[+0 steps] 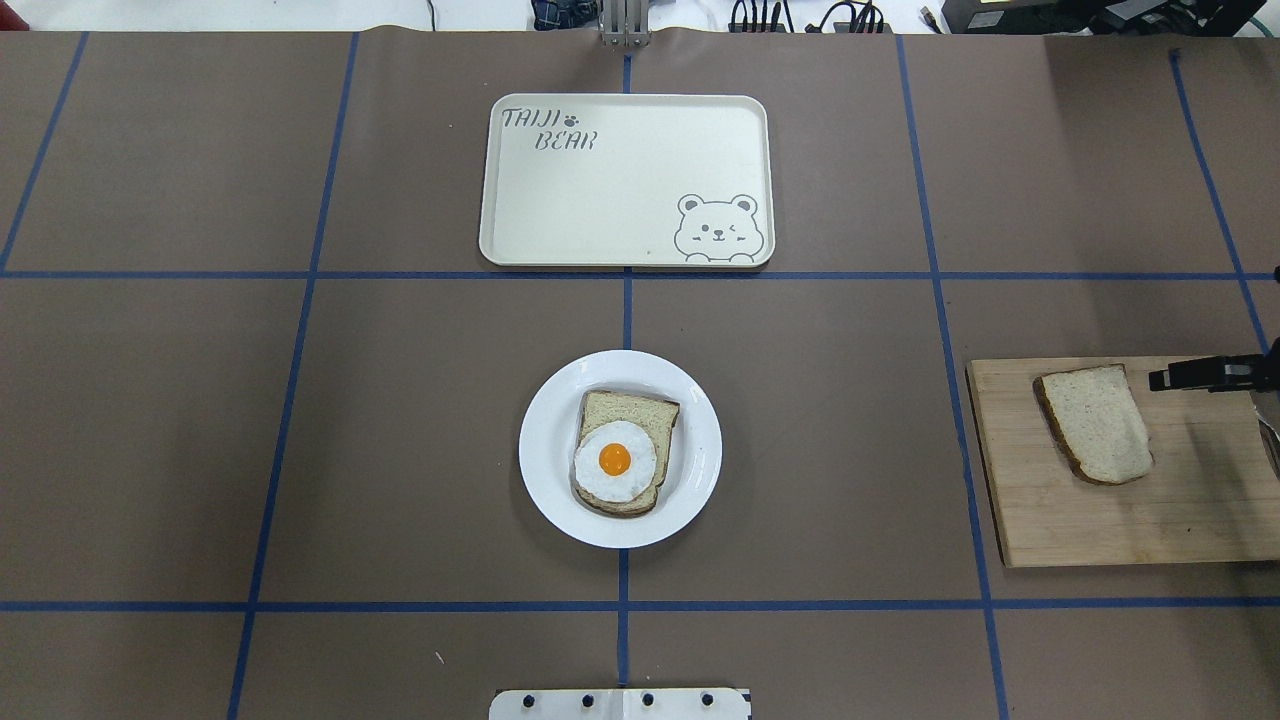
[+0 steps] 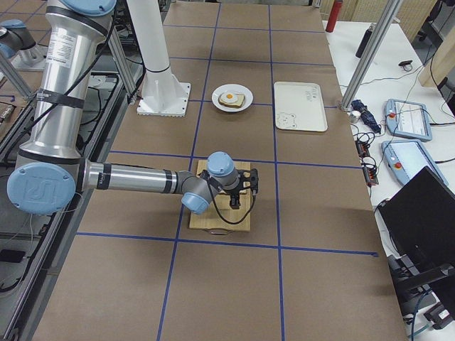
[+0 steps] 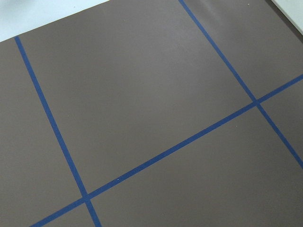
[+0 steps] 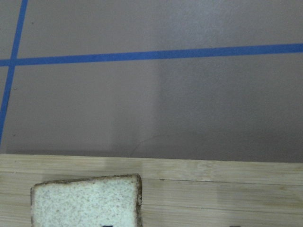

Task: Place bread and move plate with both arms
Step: 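Lower the right gripper and grasp the bread slice's edge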

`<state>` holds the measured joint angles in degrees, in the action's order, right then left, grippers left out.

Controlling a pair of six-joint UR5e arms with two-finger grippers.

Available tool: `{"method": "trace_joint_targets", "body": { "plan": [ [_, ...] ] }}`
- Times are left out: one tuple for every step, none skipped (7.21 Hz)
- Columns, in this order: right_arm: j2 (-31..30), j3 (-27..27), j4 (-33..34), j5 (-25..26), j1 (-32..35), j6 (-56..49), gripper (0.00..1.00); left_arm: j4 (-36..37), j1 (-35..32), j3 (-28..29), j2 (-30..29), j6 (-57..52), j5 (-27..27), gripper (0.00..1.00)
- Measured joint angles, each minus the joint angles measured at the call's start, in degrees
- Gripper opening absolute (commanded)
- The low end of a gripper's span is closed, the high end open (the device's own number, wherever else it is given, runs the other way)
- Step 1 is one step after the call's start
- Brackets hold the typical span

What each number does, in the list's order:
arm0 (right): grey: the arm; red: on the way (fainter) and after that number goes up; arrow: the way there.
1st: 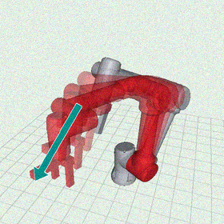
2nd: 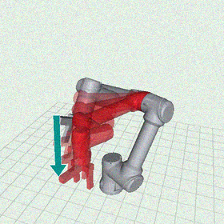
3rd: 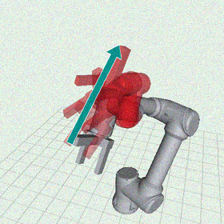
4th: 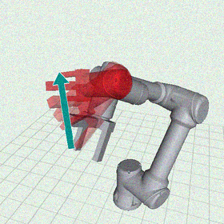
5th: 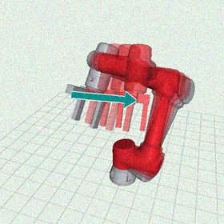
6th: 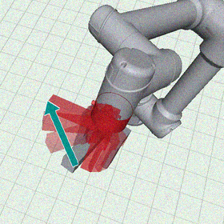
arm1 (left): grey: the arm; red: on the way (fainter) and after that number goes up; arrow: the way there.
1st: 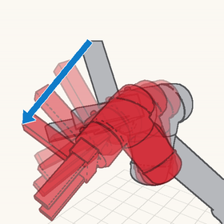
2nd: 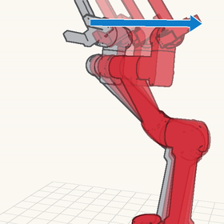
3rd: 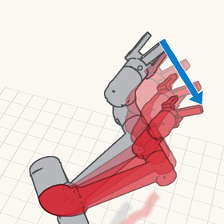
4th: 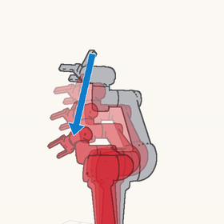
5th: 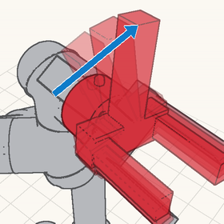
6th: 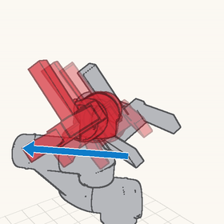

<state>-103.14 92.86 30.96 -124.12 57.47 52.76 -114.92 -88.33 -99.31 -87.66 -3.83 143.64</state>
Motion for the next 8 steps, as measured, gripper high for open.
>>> {"method": "trace_joint_targets", "body": {
  "plan": [
    [0.92, -0.59, -1.08, 1.36, -1.97, 1.3, 0.53, -0.54, 0.0, 0.0, 0.24, 0.01, -0.02, 0.99],
    [2.12, -1.27, -1.26, 1.86, -2.85, 1.65, 0.5, -1.03, 0.0, 0.0, 0.5, 0.01, -0.02, 0.99],
    [3.09, -2.1, -1.27, 2.02, -3.18, 1.5, 0.5, -1.6, 0.0, -0.03, 0.8, 0.03, -0.03, 0.99],
    [3.58, -2.7, -1.27, 2.11, -3.34, 1.26, 0.49, -1.98, 0.0, -0.06, 1.16, 0.04, -0.01, 0.99],
    [3.73, -3.02, -1.26, 2.2, -3.72, 1.12, 0.44, -2.15, 0.0, -0.11, 1.38, 0.05, 0.01, 0.99],
    [3.73, -3.15, -1.26, 2.28, -4.28, 1.06, 0.3, -2.21, 0.0, -0.12, 1.47, 0.05, 0.0, 0.99],
    [3.74, -3.17, -1.26, 2.35, -4.63, 1.04, 0.12, -2.23, 0.0, -0.13, 1.5, 0.05, -0.02, 0.99],
    [3.74, -3.18, -1.27, 2.3, -4.79, 1.03, 0.0, -2.24, 0.0, -0.15, 1.52, 0.05, -0.03, 0.99]
  ]
}}
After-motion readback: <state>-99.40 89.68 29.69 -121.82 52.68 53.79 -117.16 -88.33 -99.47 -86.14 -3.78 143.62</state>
